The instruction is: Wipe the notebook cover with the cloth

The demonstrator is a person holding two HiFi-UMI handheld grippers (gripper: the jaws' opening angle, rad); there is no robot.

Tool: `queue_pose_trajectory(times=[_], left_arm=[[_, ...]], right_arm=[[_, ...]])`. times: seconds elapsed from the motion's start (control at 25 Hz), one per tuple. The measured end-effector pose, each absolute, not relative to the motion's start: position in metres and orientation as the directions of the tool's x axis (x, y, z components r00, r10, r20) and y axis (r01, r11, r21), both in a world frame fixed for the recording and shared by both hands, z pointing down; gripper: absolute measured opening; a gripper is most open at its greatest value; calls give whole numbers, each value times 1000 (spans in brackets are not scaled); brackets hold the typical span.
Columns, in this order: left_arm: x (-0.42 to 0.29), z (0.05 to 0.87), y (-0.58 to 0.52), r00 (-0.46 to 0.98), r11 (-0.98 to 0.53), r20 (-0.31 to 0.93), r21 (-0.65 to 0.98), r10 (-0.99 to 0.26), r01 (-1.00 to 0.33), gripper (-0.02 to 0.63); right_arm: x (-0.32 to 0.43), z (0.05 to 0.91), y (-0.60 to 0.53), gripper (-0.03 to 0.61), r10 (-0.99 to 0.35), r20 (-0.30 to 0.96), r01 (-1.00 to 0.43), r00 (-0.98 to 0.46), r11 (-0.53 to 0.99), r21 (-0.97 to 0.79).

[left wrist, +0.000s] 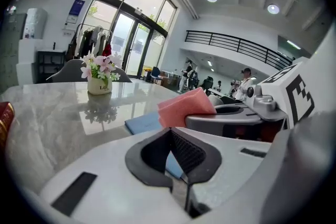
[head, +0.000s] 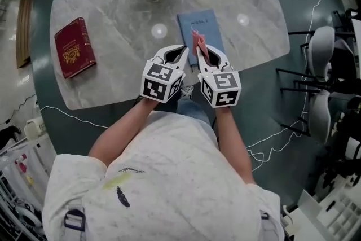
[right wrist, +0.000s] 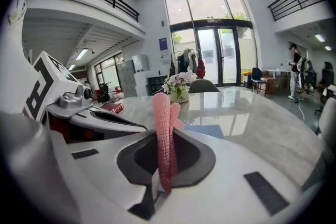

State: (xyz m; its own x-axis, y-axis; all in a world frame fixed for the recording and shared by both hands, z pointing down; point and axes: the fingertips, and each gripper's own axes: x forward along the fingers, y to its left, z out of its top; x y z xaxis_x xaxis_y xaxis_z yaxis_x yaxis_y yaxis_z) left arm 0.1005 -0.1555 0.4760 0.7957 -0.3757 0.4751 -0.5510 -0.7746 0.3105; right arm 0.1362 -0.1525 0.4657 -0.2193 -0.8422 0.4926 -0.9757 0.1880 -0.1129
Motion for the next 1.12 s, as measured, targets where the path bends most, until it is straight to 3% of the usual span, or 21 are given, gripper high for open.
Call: queue_pose_trajectory(times=[0.6, 1.12], left_arm=[[102, 500, -210, 598, -553, 548, 270, -585, -788, 6], [88, 505, -208, 515, -456, 569, 256, -641, -852, 6]], right_arm=[[164, 506, -262, 15, -644, 594, -772, -482, 633, 59], [151, 529, -303, 15, -582, 675, -527, -454, 786, 323]])
